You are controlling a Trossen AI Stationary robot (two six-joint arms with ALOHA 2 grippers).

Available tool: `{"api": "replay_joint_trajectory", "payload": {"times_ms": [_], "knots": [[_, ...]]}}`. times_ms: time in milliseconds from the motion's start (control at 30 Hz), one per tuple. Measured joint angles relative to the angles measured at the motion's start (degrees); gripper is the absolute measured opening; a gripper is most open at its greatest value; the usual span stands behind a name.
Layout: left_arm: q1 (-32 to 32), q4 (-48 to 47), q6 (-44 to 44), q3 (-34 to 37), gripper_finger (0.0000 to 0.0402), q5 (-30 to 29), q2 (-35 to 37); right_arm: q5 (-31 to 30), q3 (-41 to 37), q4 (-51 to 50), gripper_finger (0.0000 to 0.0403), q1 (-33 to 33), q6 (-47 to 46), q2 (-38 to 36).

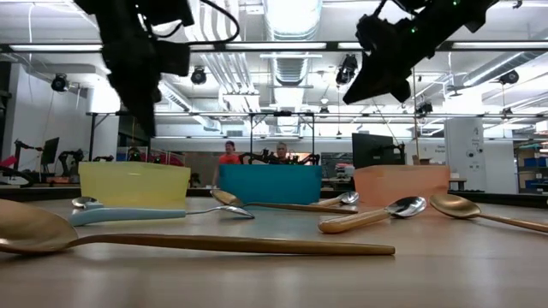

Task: Sort silverware by color (type)
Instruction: Put the gold spoon into the yellow bin

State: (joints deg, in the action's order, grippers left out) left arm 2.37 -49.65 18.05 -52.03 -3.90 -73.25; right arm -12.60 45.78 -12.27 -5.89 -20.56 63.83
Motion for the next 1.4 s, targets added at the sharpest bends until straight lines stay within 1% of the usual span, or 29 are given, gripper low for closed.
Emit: {"api": "replay_joint_trajectory", "payload": {"times_ms": [100,267,400,467,600,767,1000,1067,1167,1400], "knots": [[-2.4,-1.8,1.6,0.0,0.0038,0.1,-0.4,0.0,0.0,3.1,0.0009,1.1,0.1,0.0],[-6.2,-1.9,3.8,0.0,0.0038,0.1,-1.0,0.0,0.0,7.5,0.0009,2.6,1.7,0.0],[-8.6,-1.9,5.0,0.0,0.0038,0.0,-1.0,0.0,0.0,8.5,0.0009,2.7,1.9,0.0],[-9.1,-1.9,5.6,0.0,0.0038,-0.2,-1.0,0.0,0.0,8.5,0.0009,2.6,0.9,0.0],[-9.9,-1.9,6.5,0.0,0.0038,-2.8,-1.0,0.0,0.0,8.5,0.0009,3.1,-0.3,0.0],[-10.1,-1.9,6.5,0.0,0.0038,-4.5,-1.0,0.1,0.1,8.7,0.0009,4.3,-0.7,0.0],[-10.1,-1.8,5.3,0.0,0.0038,-7.6,-1.0,0.1,3.5,8.3,0.0009,6.1,-1.9,2.9],[-10.1,-1.8,5.3,0.0,0.0038,-8.0,-1.0,0.2,5.0,6.3,0.0009,6.3,-1.5,4.4],[-10.1,-1.8,5.1,0.0,0.0038,-8.9,-1.0,0.8,8.5,0.7,0.0009,6.4,-1.6,7.3],[-10.1,-1.1,5.2,0.1,0.0038,-9.2,-1.0,0.8,19.5,-19.8,0.0009,6.4,-2.4,16.6]]}}
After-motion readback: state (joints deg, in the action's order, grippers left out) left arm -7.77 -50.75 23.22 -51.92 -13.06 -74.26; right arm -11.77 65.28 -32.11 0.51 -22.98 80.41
